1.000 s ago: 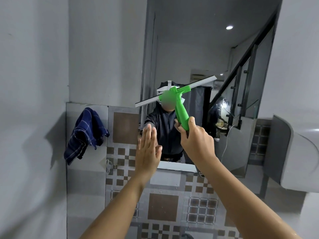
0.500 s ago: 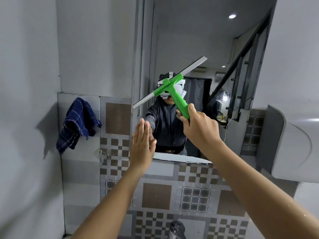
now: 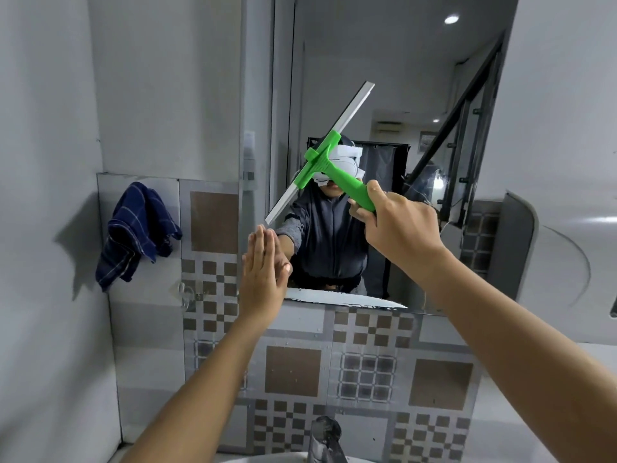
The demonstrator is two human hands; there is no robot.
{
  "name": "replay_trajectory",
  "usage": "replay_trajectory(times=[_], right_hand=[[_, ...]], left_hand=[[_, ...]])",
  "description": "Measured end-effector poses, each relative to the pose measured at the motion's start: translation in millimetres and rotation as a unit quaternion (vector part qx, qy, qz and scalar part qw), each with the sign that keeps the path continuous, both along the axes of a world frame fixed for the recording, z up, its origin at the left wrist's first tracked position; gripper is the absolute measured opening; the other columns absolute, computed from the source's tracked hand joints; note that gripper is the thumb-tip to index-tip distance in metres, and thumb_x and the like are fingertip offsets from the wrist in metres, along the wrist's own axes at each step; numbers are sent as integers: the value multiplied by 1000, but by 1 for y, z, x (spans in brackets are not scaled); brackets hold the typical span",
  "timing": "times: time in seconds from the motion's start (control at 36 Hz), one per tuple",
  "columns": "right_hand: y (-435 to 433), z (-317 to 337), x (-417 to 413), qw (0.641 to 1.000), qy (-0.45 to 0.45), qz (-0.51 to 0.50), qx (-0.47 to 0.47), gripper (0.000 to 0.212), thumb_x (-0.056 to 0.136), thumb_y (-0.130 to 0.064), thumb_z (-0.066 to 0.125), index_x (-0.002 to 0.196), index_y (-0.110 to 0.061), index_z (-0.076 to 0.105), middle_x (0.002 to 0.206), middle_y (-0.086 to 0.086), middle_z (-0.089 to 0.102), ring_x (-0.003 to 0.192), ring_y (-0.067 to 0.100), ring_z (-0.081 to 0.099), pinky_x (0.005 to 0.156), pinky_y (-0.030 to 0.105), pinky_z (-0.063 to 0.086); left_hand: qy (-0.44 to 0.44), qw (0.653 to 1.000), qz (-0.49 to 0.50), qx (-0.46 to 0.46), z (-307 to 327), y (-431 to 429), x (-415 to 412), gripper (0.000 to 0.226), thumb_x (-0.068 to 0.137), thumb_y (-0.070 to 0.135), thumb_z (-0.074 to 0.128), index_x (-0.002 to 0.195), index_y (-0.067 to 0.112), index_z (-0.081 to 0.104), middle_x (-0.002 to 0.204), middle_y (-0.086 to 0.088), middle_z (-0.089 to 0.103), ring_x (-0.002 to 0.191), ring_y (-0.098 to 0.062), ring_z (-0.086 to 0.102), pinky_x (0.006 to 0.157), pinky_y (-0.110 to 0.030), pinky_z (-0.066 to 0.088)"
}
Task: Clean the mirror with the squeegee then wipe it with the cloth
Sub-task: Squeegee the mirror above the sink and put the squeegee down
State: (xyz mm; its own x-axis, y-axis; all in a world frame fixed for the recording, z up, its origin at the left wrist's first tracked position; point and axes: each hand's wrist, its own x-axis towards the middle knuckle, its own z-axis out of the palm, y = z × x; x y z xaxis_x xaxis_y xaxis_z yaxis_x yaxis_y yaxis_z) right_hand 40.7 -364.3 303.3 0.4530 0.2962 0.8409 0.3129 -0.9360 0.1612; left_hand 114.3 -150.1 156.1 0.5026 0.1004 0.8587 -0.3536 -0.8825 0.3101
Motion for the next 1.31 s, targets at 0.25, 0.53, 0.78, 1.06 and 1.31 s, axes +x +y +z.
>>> replay_trajectory(times=[0.25,0.53,0.78,1.06,1.31], right_hand=[[-33,1,-2,1000,-19,-11,-23,45,93,-27,49,133,-7,41,100,13,67,81,35,64,58,30,32],[-71,-6,-3,998,-18,-48,-23,40,87,-20,58,123,-4,52,86,14,70,61,36,64,53,28,30],[-77,-18,-5,995,1,-94,11,43,92,-30,46,133,-17,38,101,5,68,79,32,64,58,28,30],[-74,-38,-17,991,34,-95,90,44,92,-31,50,132,-14,42,100,11,69,80,35,64,57,31,38],[-67,-55,-20,981,64,-89,160,49,92,-28,52,136,-11,40,96,12,69,74,32,64,56,34,48]], left_hand=[[13,1000,10,6,2,0,0,76,91,23,52,147,11,2,156,-8,-5,143,-21,-5,116,-38,7],[13,1000,-3,-8,2,-2,-1,77,92,24,51,146,13,-2,155,-5,-9,143,-22,-5,115,-41,7],[17,999,-26,-14,1,2,1,78,93,27,50,146,16,-5,155,-3,-10,140,-8,-18,114,-41,4],[10,999,-45,-22,1,2,-1,76,92,21,52,147,12,1,155,-4,-8,141,-14,-12,114,-42,13],[-11,999,-50,-14,-1,3,1,79,89,16,58,147,10,5,155,-5,-4,142,-17,-7,112,-44,17]])
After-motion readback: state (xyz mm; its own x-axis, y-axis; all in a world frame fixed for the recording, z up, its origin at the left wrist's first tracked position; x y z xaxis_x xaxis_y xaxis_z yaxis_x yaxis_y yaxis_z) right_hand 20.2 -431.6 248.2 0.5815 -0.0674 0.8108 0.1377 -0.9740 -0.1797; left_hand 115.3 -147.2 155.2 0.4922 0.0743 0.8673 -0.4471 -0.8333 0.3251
